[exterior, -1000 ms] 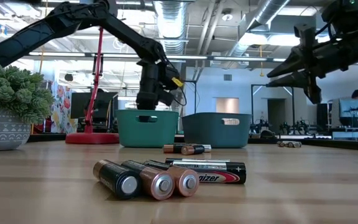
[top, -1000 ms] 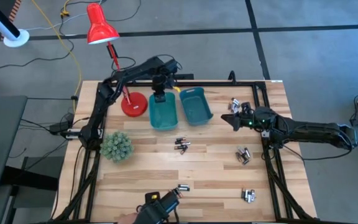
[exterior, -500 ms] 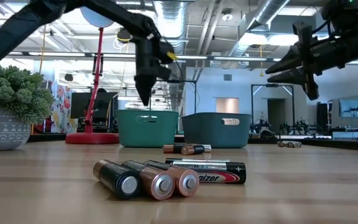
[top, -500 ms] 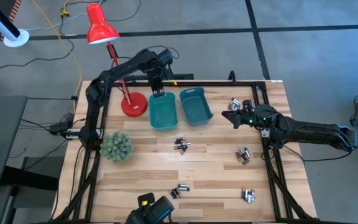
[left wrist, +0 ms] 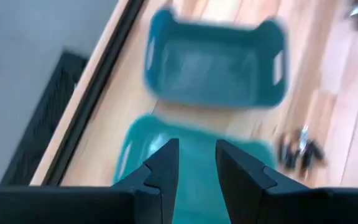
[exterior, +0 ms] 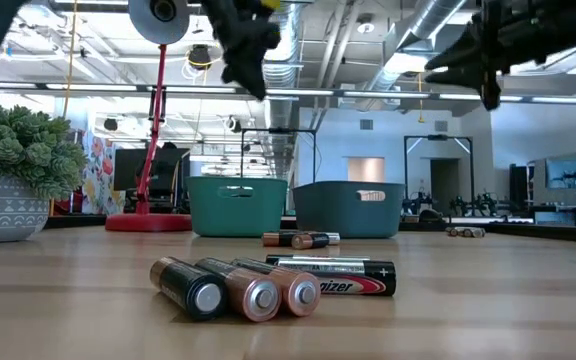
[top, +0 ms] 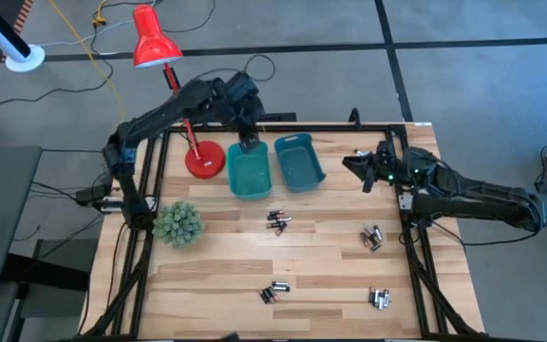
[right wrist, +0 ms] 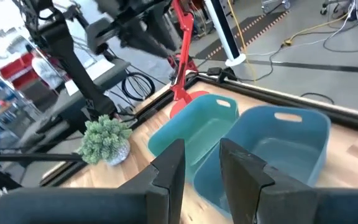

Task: Sort batteries
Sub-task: Put the black and silver battery into the blue bin

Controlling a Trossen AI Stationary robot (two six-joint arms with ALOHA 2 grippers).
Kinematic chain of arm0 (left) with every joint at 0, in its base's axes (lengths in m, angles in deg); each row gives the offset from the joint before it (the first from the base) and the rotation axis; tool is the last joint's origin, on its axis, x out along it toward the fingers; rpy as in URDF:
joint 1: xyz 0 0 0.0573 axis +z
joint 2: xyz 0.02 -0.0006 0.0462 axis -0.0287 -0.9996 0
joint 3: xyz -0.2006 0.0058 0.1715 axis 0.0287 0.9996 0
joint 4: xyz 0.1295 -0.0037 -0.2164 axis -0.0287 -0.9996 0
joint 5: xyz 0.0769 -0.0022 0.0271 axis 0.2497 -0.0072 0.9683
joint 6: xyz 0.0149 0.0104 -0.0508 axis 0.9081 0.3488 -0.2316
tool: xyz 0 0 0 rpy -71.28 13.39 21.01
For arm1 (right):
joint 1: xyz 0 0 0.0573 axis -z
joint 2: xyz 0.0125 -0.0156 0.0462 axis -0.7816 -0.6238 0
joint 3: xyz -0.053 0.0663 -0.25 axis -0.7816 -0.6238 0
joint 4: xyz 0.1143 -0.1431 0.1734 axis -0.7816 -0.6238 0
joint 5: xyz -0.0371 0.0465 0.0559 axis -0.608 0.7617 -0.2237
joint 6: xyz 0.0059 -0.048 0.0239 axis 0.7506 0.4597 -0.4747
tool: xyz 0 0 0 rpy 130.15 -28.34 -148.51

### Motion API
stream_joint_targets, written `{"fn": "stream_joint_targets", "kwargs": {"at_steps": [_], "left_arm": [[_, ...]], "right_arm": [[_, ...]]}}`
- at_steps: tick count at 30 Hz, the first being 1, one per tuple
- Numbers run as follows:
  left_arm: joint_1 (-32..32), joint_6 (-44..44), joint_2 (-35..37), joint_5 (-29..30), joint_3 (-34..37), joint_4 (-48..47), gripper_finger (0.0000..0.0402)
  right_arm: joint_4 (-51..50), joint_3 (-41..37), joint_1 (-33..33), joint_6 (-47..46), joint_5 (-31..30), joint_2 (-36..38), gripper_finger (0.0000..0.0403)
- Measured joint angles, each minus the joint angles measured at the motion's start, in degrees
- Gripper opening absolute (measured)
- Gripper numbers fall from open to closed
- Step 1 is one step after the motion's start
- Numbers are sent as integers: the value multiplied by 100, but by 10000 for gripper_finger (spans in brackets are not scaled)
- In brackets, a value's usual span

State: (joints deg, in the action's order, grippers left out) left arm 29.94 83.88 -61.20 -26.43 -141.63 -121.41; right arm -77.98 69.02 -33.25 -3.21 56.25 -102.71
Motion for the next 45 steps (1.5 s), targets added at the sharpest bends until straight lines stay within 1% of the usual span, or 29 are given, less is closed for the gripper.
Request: {"fn": "stream_joint_targets", "kwargs": {"at_steps": [3,8,12,15,18,22,24,29,31,33,35,39,41,43,45], "left_arm": [[-431,-398,416,23,842,842,102],[-1075,-1284,1338,118,2570,2389,102],[-1640,-2167,2038,174,3892,3821,102],[-2041,-2761,2460,180,4587,4548,102],[-2357,-3163,2811,276,4969,4759,102],[-2640,-3446,3007,747,5166,4571,102],[-2678,-3340,3046,871,5211,4570,102],[-2673,-2970,3044,931,5232,4589,102],[-2675,-2690,3046,1138,5249,4603,102],[-2678,-2454,3058,1346,5451,4821,102],[-2675,-2396,3123,1469,5818,5218,102],[-2635,-2332,3306,1414,6779,6752,102],[-2617,-2265,3387,1388,7172,7338,102],[-2564,-2254,3478,1377,7392,7701,102],[-2475,-2282,3584,1369,7478,7749,102]], "right_arm": [[-578,353,0,65,0,0,118],[-1601,741,-83,-147,4,5,118],[-1912,794,-183,-44,13,46,118],[-2074,794,-163,197,13,46,118],[-2074,794,-106,461,13,27,118],[-1929,795,-34,512,17,-54,118],[-1930,794,-33,516,17,-116,118],[-1953,794,-37,627,20,-394,118],[-1938,794,-37,664,20,-490,118],[-1982,850,-37,666,20,-596,118],[-2140,995,-37,664,20,-710,118],[-2478,1333,-5,666,-6,-906,118],[-2696,1535,68,664,-51,-1036,118],[-3080,1750,203,646,-82,-1212,118],[-3655,1978,415,497,-102,-1469,118]]}}
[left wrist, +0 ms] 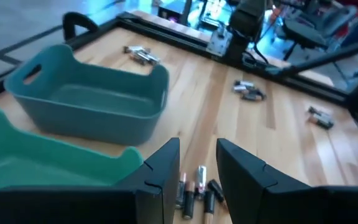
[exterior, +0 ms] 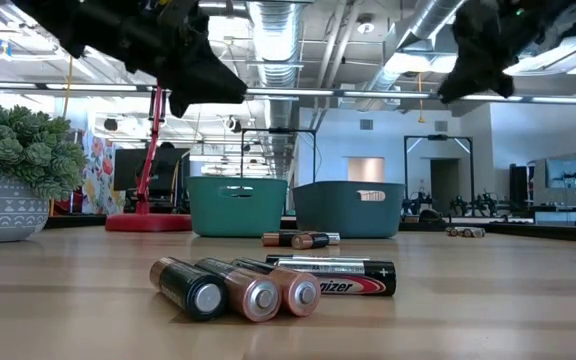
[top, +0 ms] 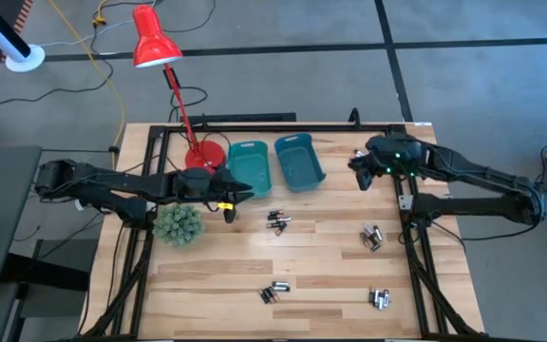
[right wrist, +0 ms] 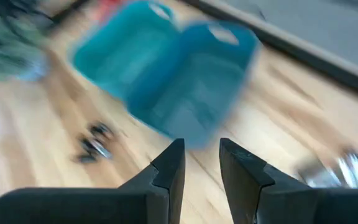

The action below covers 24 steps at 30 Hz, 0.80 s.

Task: Sort batteries
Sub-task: Put the black and silver battery into the blue bin

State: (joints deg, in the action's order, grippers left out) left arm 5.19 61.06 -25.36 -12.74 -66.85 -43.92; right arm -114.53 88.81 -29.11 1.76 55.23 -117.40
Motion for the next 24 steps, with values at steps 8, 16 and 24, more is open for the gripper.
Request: {"fn": "stream_joint_targets", "kwargs": {"at_steps": [8,16,24], "left_arm": [[544,500,450,-226,-90,-565,102],[949,256,813,-303,-124,-818,102],[960,220,828,-305,-124,-859,102]], "right_arm": [[-1808,607,1339,-125,60,-1316,118],[-1537,606,2443,696,187,-2313,118],[-869,606,3439,1682,727,-3099,150]]}}
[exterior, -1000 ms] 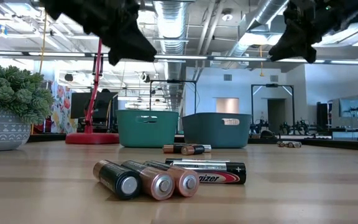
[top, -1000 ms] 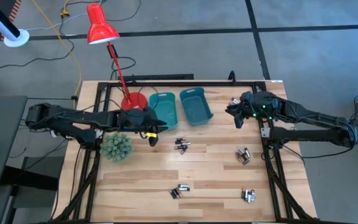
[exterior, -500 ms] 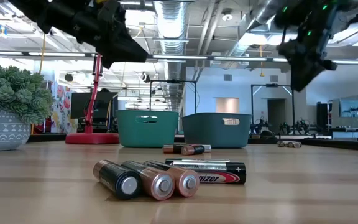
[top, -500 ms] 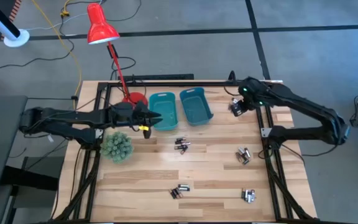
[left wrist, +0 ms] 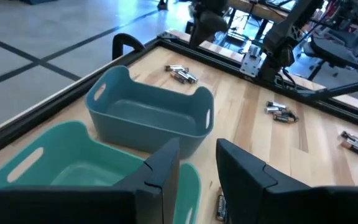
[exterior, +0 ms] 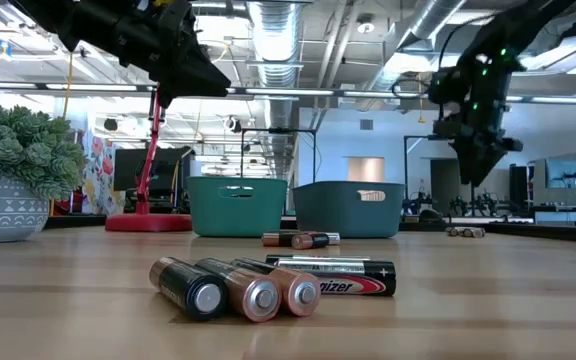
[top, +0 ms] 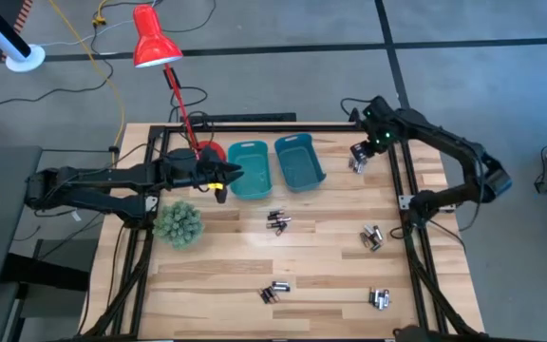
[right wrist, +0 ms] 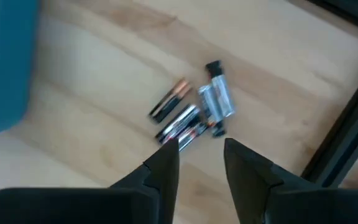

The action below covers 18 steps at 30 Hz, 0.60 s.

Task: Sort batteries
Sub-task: Put the black and silver battery into the blue bin

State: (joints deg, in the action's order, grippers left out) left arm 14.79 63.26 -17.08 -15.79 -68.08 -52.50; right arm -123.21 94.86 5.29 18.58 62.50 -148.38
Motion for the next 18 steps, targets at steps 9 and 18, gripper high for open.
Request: {"fn": "stream_joint_targets", "kwargs": {"at_steps": [9,18], "left_arm": [[0,-159,-2,46,0,87,102],[0,-365,-2,82,0,113,102]], "right_arm": [[710,0,302,420,4,-960,205],[937,509,229,509,0,-1662,184]]}}
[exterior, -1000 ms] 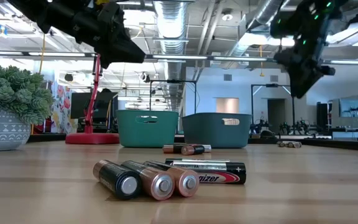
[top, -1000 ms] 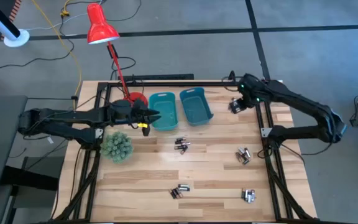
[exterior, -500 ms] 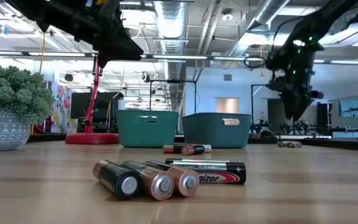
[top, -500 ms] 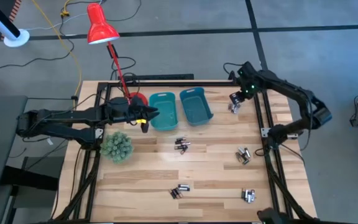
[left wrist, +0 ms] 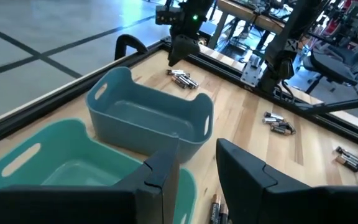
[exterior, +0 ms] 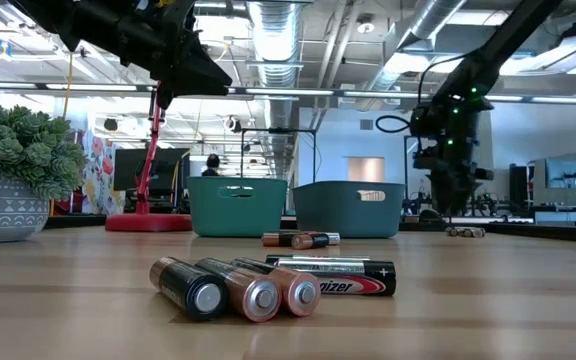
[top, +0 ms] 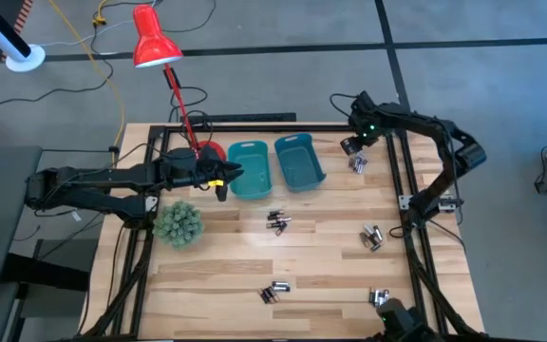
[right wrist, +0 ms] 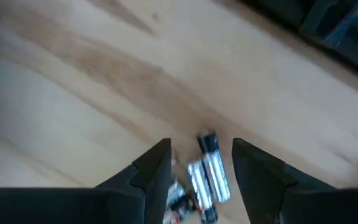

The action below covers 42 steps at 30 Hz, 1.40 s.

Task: Sort batteries
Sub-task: Put the black and silver battery into the blue bin

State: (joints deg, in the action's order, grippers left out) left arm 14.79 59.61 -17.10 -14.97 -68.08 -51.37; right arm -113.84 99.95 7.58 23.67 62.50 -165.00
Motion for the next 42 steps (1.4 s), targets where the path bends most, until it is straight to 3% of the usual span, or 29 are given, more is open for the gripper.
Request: {"fn": "stream_joint_targets", "kwargs": {"at_steps": [14,42], "left_arm": [[-2,-308,0,1,-2,-2,102],[-2,-321,0,-14,-4,-10,102]], "right_arm": [[-1249,925,4,331,-76,-1094,142],[-1275,938,192,4,-243,-1151,120]]}}
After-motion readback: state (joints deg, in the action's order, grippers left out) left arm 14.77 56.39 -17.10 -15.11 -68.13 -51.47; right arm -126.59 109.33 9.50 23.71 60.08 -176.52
